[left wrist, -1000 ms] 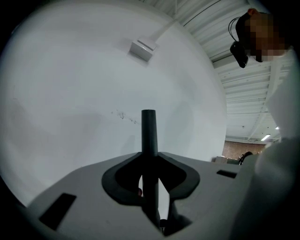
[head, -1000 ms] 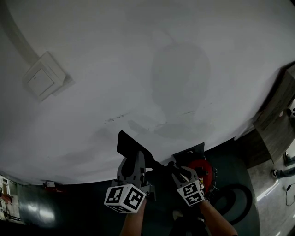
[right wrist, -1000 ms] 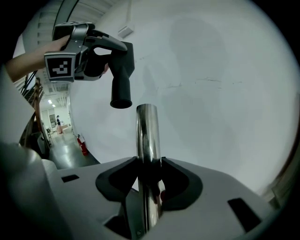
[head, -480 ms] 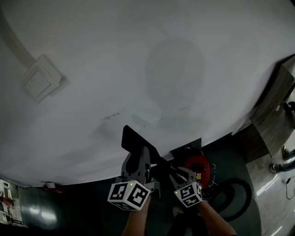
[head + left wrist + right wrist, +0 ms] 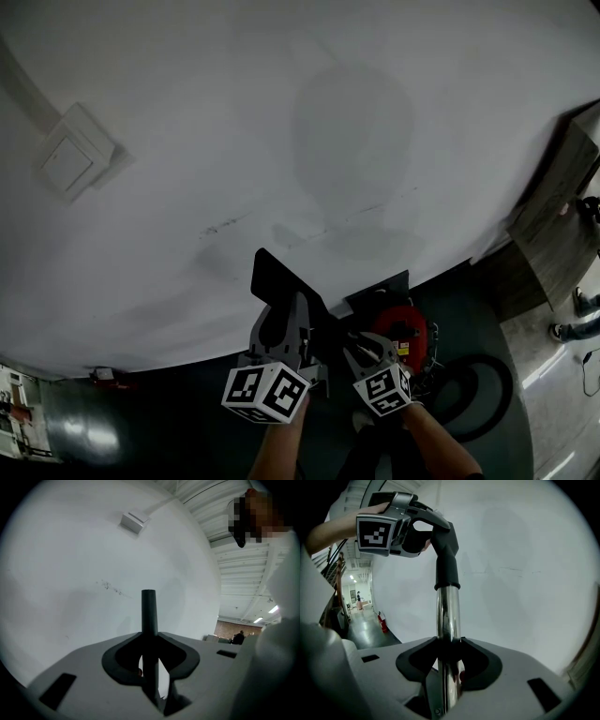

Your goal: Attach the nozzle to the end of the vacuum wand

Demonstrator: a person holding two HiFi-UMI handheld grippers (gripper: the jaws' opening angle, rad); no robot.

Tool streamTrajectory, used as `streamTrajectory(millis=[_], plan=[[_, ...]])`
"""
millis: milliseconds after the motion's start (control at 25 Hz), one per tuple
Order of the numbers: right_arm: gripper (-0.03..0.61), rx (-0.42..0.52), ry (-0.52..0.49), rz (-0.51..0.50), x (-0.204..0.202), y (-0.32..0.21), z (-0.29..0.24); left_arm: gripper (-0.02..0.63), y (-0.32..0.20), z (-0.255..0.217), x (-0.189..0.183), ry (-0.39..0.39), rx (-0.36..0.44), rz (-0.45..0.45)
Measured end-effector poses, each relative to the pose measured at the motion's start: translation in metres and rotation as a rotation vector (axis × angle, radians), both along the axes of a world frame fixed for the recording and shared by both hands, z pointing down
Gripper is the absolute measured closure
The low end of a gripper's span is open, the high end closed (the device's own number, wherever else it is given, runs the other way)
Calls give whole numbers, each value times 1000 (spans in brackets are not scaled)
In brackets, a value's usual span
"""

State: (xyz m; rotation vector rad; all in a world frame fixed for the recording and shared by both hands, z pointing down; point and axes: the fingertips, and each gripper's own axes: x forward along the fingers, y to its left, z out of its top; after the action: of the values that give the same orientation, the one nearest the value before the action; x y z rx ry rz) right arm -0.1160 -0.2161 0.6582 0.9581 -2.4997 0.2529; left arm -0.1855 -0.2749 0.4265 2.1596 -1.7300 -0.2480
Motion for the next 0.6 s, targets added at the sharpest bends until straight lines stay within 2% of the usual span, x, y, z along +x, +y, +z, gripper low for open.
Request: streamTrajectory(millis=[320, 400, 520, 600], plan=[[420, 20, 5, -31, -9, 15, 2, 529, -9, 8, -5, -21, -44, 0], [420, 12, 5, -14, -10, 15, 3, 529, -3, 6, -4, -27, -26, -2], [420, 4, 7, -5, -12, 15, 4, 529, 11, 1, 4, -86, 13, 9], [420, 3, 4, -4, -12, 16, 4, 529, 12, 3, 3, -83, 13, 10]])
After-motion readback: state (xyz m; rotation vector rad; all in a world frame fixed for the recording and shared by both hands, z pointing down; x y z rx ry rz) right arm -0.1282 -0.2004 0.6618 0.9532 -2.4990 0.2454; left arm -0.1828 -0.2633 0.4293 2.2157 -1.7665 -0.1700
